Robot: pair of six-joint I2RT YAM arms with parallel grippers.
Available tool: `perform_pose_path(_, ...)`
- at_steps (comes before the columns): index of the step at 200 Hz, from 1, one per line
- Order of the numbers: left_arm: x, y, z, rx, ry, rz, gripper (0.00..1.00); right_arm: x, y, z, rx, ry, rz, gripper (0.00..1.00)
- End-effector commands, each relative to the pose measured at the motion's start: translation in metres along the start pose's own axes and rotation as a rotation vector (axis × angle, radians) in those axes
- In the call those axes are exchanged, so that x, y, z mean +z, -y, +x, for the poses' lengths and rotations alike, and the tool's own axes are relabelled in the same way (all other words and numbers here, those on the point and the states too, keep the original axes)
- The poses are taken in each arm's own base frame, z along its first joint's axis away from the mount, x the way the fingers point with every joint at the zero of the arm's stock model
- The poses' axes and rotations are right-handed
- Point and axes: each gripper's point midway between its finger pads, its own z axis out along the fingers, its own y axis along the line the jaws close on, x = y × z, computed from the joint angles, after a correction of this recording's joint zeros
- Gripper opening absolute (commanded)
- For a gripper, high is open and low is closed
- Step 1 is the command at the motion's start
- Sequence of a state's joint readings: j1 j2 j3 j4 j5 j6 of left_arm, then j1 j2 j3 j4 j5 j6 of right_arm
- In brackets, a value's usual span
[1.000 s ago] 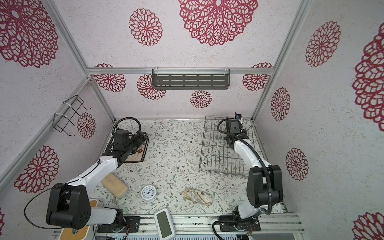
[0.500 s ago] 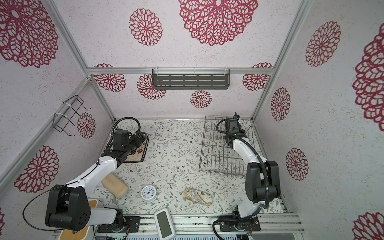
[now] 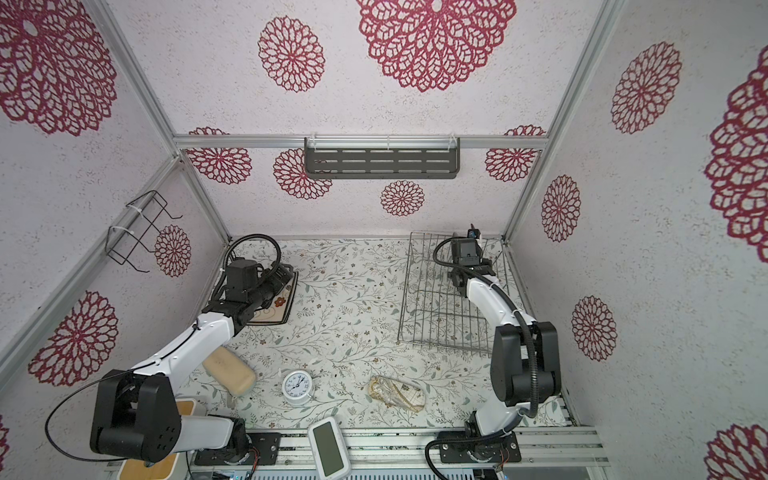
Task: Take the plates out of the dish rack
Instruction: 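Close the right gripper on the rim of the dark square plate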
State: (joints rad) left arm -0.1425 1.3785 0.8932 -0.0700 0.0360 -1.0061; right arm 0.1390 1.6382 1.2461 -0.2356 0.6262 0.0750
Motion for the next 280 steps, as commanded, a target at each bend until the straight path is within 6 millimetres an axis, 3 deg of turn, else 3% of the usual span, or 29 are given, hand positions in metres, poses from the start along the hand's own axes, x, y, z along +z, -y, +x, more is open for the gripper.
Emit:
perform_pose_path(1,-0.009,0.014,-0.008,0.016,0.025,0.035,0.97,-0.006,0.005,-0.021,0.045,0.050,-0.003,0.19)
perform_pose_path(92,-0.008,0.014,-0.007,0.011,0.023,0.038,0.97,-0.004,0.007,-0.019,0.032,0.043,0.021,0.12)
perform_pose_path(145,-0.005,0.015,-0.005,-0.002,0.014,0.047,0.97,-0.007,0.010,-0.023,0.035,0.059,0.027,0.00)
perform_pose_path(280,-0.004,0.017,-0.003,-0.009,0.005,0.057,0.97,-0.036,0.028,-0.049,0.103,0.175,0.041,0.00)
